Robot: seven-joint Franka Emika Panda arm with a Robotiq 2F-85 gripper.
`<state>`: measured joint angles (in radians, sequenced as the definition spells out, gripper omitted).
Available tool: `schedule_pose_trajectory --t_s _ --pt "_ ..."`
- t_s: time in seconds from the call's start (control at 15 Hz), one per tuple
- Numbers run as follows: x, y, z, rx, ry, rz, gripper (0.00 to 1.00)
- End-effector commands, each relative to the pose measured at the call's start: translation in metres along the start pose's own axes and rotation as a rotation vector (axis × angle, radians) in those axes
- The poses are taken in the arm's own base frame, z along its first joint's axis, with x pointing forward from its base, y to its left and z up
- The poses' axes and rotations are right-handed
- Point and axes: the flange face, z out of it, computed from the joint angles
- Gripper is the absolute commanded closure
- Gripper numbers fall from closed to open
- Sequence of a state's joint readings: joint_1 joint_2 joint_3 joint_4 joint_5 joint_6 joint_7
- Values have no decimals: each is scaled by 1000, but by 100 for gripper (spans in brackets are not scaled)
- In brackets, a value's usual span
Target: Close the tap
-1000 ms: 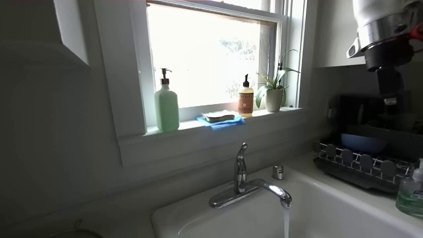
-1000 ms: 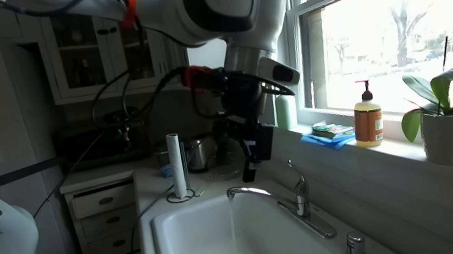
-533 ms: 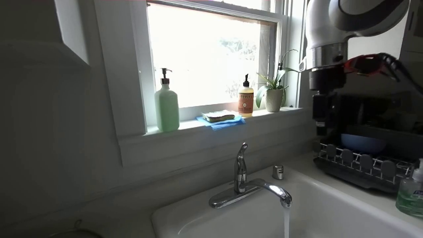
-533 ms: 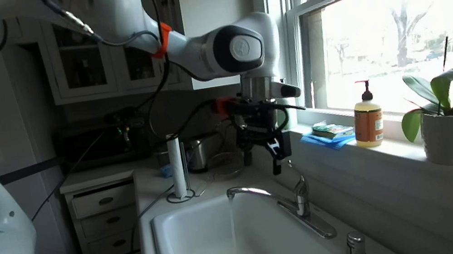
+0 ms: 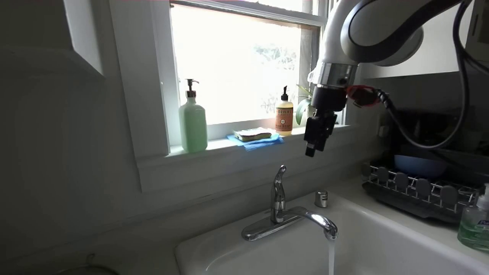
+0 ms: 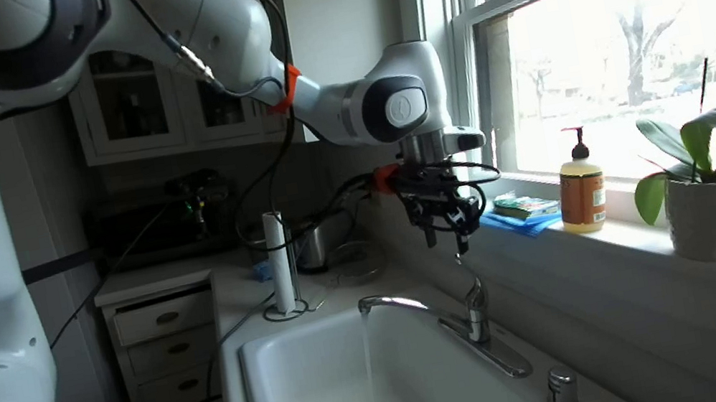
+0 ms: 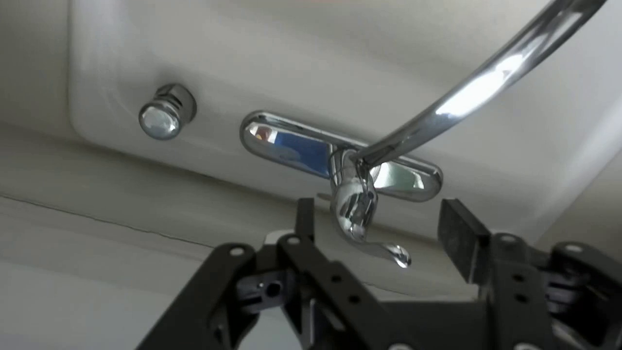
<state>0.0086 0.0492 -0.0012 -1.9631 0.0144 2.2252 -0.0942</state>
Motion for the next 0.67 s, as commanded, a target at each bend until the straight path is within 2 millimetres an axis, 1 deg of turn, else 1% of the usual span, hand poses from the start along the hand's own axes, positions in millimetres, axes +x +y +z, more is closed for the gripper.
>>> schedule_pose_trajectory --t_s 0.0,0.33,0.47,0.6 --pt "32 -9 10 47 68 -27 62" --pt "47 -15 36 62 119 -54 96" --pt "52 -16 42 63 155 -64 100" --pt "55 -19 43 71 195 -83 100"
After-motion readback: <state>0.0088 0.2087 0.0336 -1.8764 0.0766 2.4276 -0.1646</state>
